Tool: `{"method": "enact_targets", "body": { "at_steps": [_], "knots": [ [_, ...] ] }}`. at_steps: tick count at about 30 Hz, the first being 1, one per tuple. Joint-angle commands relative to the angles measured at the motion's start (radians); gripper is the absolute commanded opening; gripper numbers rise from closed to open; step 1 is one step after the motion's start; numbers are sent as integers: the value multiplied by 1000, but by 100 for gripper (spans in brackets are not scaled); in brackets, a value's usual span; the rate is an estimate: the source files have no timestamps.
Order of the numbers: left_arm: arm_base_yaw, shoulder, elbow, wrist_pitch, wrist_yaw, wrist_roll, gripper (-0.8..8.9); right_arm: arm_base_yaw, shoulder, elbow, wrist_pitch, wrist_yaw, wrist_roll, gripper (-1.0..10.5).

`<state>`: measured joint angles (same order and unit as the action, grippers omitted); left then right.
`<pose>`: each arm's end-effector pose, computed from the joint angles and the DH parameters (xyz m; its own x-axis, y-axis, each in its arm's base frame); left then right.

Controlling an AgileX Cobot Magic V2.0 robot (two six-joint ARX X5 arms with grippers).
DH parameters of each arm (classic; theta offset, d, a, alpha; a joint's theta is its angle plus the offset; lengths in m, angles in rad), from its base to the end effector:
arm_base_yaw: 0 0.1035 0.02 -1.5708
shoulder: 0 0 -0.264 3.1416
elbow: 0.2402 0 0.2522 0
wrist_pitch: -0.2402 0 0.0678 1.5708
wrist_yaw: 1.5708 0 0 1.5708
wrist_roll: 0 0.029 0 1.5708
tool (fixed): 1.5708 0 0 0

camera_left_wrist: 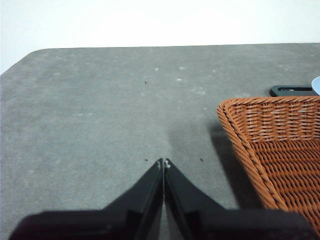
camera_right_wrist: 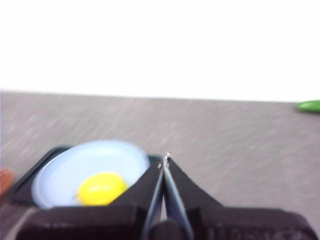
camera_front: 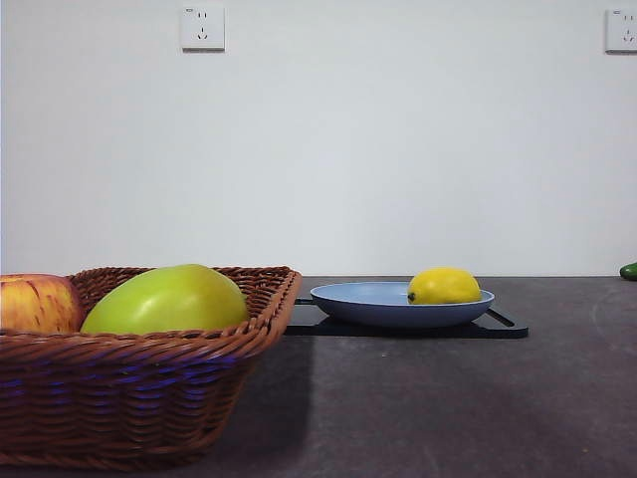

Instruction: Take the lemon from the basket,put the lemon in the plate,hand out the plate

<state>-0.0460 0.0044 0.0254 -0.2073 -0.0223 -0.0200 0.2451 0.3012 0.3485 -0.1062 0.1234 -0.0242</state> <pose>0.0947 -0.0037 0.1519 0.9824 -0.0229 -0.1852 0.0204 0.9997 -0.0155 0.1038 0.0223 0.2476 0.9909 0.1210 -0.0584 -0.1230 0.9919 -0.0314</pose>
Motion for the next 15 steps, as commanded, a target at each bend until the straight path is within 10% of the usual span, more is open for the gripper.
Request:
{"method": "enact_targets", "body": {
  "at_steps": [1, 15],
  "knots": [
    [3, -3, -3, 4, 1, -6, 8, -95, -85, -80, 0, -57, -11, 2],
    [3, -3, -3, 4, 1, -6, 8, -180, -304, -340, -15, -75, 19, 2]
  ]
}}
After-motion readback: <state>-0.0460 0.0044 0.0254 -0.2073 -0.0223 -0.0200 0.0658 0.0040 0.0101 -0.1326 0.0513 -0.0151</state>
